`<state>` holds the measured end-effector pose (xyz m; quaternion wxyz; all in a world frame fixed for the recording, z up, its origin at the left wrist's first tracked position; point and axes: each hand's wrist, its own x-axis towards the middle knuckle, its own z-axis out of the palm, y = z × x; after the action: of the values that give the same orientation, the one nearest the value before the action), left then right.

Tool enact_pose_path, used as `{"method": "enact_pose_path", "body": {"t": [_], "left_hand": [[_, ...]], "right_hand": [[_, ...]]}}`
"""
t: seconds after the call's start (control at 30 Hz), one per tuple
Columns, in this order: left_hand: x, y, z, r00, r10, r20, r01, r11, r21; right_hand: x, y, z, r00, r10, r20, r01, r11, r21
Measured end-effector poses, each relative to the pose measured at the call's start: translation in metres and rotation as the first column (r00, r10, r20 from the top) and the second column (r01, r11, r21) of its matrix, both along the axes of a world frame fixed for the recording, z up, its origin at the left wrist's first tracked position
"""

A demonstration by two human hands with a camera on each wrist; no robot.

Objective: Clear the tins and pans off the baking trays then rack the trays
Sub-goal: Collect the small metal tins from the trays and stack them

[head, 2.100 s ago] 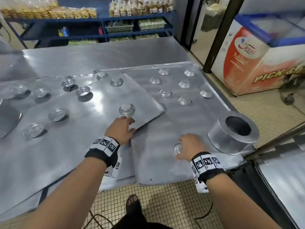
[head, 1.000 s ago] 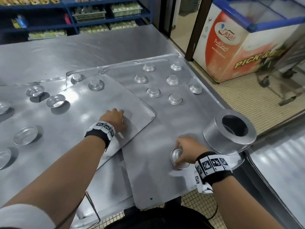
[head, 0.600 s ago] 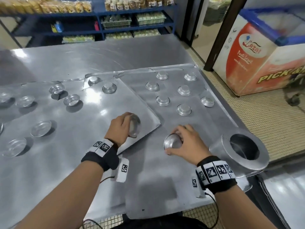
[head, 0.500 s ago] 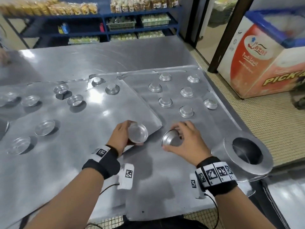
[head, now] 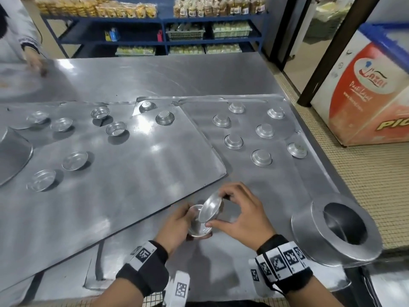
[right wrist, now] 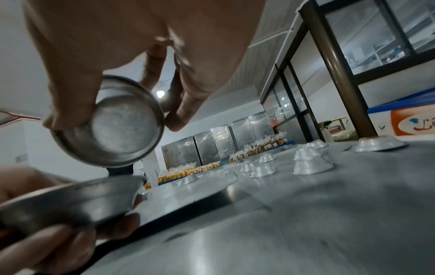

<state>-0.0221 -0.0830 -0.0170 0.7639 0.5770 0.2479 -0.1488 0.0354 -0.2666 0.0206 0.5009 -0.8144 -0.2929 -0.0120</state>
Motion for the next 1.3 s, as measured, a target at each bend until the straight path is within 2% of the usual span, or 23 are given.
{"method": "enact_pose_path", "body": {"t": [0.1,0.33,0.43,0.6,0.67,0.73,0.83,0.93,1.17,1.3], "left_hand": [[-0.005,0.002,0.009,1.000,0.003,-0.013,-0.003,0.998,-0.070],[-0.001,0.009,-0.001,0.999,-0.044,-0.004,0.044,0.999,0.028],[0.001,0.013,-0.002,0.998,-0.067,0.013,0.066,0.997,0.039],[0.007,0.019,-0.009,0.997,-0.065,0.037,0.062,0.995,0.079],[0.010,0.018,-0.007,0.995,-0.076,0.057,0.069,0.991,0.118],[0.014,0.018,-0.006,0.994,-0.087,0.073,0.074,0.984,0.160],[0.020,0.018,-0.008,0.991,-0.096,0.089,0.074,0.973,0.219],[0.027,0.019,-0.008,0.989,-0.101,0.110,0.066,0.956,0.286],[0.040,0.018,-0.008,0.990,-0.113,0.085,0.086,0.959,0.269],[0.047,0.017,-0.006,0.992,-0.105,0.074,0.081,0.960,0.269]], "right_hand": [[-0.005,0.000,-0.016,0.996,0.023,-0.089,-0.021,0.999,0.025],[-0.008,0.011,-0.038,0.957,0.042,-0.286,-0.015,0.996,0.093],[-0.006,0.010,-0.038,0.924,0.084,-0.373,-0.073,0.996,0.045],[0.009,0.003,-0.033,0.889,0.149,-0.433,-0.196,0.979,-0.064],[0.020,0.000,-0.036,0.900,0.154,-0.408,-0.231,0.961,-0.149],[0.034,-0.003,-0.041,0.923,0.103,-0.370,-0.208,0.944,-0.257],[0.059,-0.007,-0.048,0.946,-0.081,-0.315,-0.068,0.899,-0.433],[0.091,-0.013,-0.059,0.954,-0.234,-0.188,0.106,0.848,-0.519],[0.170,-0.029,-0.071,0.882,-0.455,0.118,0.405,0.608,-0.683],[0.197,-0.034,-0.074,0.843,-0.528,0.103,0.408,0.505,-0.761]]}}
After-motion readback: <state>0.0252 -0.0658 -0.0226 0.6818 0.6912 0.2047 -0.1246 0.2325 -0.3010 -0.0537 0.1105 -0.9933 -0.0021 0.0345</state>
